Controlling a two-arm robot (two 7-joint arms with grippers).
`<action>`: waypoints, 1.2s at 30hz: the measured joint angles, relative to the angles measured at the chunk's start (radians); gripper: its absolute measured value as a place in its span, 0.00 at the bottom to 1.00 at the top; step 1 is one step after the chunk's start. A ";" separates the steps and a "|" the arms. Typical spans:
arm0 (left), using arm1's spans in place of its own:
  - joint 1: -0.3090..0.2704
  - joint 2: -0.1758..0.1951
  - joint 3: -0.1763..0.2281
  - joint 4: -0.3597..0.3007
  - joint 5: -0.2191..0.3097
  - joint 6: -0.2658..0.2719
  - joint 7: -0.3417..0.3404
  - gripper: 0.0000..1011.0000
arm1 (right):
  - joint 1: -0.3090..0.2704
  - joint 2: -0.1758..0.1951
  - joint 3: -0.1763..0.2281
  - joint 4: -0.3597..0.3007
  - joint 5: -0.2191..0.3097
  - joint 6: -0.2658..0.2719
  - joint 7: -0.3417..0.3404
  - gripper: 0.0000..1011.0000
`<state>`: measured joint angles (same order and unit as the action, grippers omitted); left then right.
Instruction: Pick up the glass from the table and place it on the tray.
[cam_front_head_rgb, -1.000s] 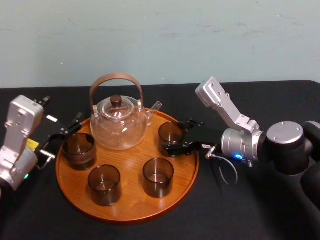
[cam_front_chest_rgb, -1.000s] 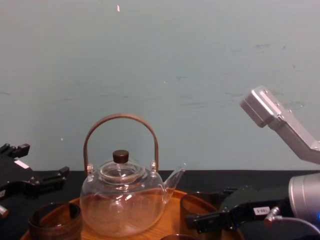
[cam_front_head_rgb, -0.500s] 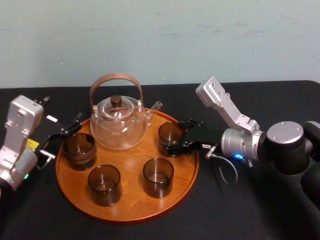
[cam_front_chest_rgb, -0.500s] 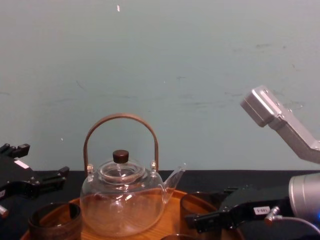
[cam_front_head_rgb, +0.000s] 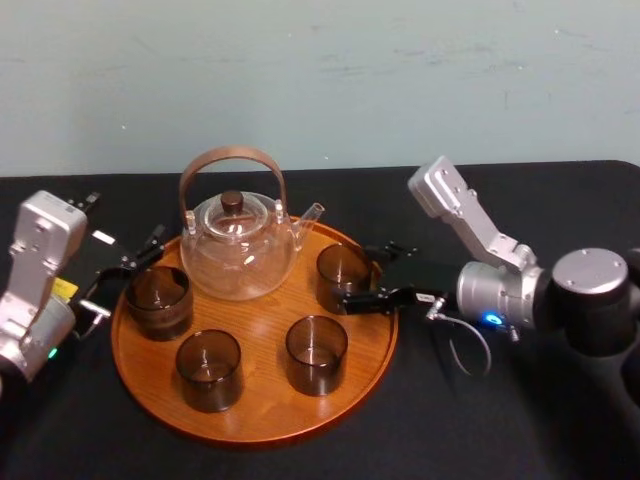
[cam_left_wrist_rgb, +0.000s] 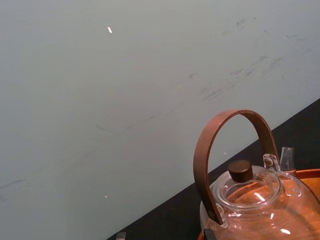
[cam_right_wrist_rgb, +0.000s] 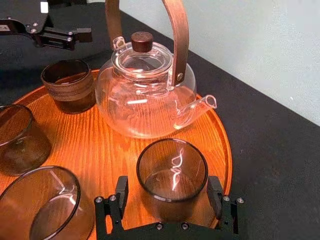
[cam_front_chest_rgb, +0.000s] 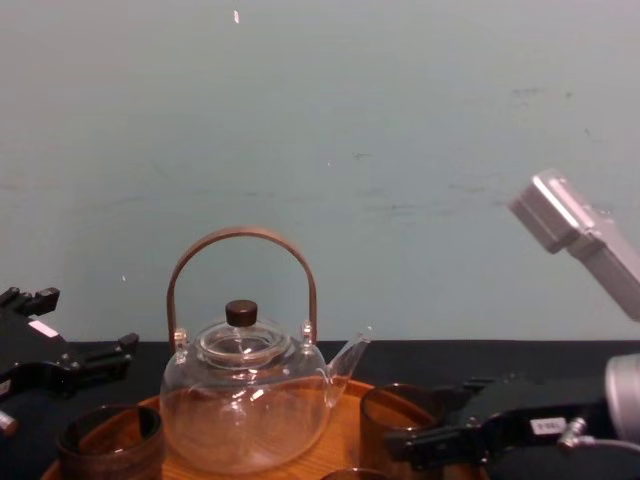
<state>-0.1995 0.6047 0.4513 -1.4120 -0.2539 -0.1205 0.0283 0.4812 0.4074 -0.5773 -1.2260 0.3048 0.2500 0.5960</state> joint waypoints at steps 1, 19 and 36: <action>0.000 0.000 0.000 0.000 0.000 0.000 0.000 0.99 | -0.005 0.005 0.002 -0.006 0.003 0.000 0.001 0.99; 0.000 0.000 0.000 0.000 0.000 0.000 0.000 0.99 | -0.167 0.168 0.107 -0.212 0.125 -0.070 0.015 0.99; 0.000 0.000 0.000 0.000 0.000 0.000 0.000 0.99 | -0.301 0.161 0.237 -0.296 0.185 -0.136 -0.192 0.99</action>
<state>-0.1995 0.6047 0.4514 -1.4120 -0.2539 -0.1205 0.0283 0.1805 0.5687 -0.3401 -1.5218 0.4895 0.1141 0.4039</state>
